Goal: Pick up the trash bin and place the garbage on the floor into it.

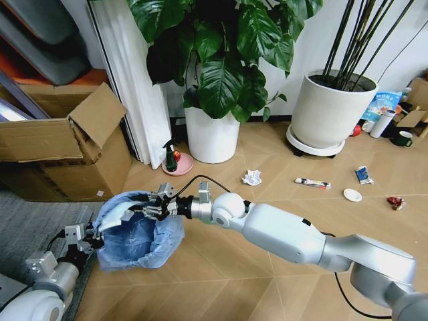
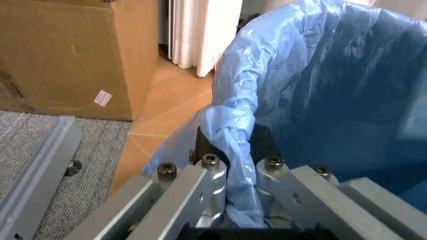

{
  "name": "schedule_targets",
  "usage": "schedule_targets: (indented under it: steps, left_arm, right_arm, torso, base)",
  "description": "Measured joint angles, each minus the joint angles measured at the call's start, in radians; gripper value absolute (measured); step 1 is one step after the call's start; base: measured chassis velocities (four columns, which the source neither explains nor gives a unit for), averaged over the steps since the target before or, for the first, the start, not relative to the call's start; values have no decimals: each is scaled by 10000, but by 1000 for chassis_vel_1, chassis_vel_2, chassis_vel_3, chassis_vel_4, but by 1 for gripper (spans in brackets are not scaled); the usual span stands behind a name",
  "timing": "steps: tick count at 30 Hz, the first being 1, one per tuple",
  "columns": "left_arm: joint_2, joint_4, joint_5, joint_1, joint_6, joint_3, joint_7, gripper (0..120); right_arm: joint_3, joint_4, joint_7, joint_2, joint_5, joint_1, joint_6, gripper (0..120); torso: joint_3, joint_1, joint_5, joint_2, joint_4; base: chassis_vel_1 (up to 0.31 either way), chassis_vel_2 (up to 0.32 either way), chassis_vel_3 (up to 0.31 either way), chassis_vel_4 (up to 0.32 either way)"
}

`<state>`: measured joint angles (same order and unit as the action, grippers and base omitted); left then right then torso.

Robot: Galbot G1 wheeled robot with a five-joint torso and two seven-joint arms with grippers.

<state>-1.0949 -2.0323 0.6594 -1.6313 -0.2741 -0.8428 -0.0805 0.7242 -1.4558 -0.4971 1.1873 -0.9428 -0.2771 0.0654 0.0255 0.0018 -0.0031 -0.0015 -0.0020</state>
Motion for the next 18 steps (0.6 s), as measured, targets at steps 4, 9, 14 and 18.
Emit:
schedule_targets:
  steps: [4,9,14,18]
  left_arm:
    - [96,30,113,21,-4,-52,-5,0]
    - [128,41,234,48,-16,-76,-23,0]
    - [123,31,345,74,-27,-96,-28,0]
    - [127,-6,487,103,-55,-121,-26,0]
  right_arm:
    - [267,-420,-19,-691,-499,263,-510,59]
    - [509,-640,-68,-1514,-499,518,-553,81]
    - [357,-746,-51,-1862,-462,430,-535,95]
    - [148,-692,-57,-2076,-414,327,-511,100]
  torso:
    - [-1,0,0,0,-2]
    - [0,0,0,0,-4]
    - [0,0,1,0,-3]
    - [0,0,1,0,-1]
  base:
    - [0,0,0,0]
    - [0,0,0,0]
    - [0,0,0,0]
    - [0,0,0,0]
